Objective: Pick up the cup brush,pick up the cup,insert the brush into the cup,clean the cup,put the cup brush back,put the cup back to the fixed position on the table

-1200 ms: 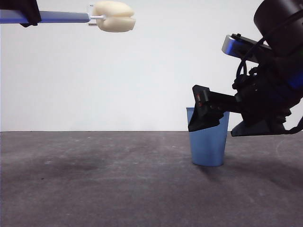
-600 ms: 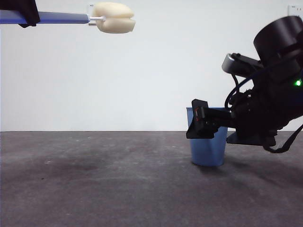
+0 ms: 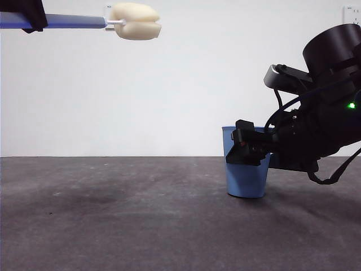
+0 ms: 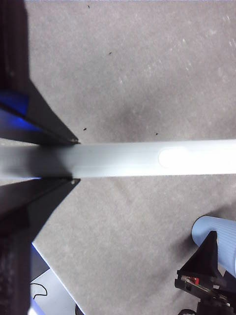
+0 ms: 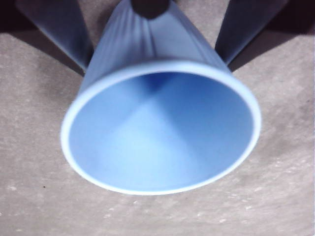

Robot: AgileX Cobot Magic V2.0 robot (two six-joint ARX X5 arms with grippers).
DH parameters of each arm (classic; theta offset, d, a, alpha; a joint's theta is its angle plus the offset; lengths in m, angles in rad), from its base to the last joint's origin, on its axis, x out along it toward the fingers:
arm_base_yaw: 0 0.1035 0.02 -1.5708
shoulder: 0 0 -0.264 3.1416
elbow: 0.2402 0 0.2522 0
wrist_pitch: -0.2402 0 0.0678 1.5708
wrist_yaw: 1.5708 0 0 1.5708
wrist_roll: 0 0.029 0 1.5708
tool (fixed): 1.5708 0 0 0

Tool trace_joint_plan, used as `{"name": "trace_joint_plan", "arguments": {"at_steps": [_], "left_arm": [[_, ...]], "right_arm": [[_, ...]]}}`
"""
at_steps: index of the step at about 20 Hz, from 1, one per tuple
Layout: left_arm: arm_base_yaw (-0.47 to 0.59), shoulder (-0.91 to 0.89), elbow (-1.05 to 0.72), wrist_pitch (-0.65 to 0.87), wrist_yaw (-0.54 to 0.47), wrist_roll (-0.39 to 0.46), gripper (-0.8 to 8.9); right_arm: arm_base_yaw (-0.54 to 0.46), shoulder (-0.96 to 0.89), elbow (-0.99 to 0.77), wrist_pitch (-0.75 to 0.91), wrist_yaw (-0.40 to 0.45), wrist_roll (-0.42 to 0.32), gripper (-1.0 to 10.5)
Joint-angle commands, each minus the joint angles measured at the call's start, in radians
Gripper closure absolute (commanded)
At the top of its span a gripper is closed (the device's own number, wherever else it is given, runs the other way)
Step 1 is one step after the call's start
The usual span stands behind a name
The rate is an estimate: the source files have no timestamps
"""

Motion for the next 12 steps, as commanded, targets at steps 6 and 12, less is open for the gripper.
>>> {"name": "trace_joint_plan", "arguments": {"at_steps": [6, 12], "left_arm": [[0.002, 0.024, -0.006, -0.053, 0.002, 0.169, 8.22], [0.002, 0.111, -0.006, -0.084, 0.013, 0.387, 8.22]], "right_arm": [[0.044, -0.248, 0.005, -0.355, 0.008, -0.104, 9.6], [0.133, -0.488, 0.152, -1.069, 0.146, -0.321, 9.6]]}}
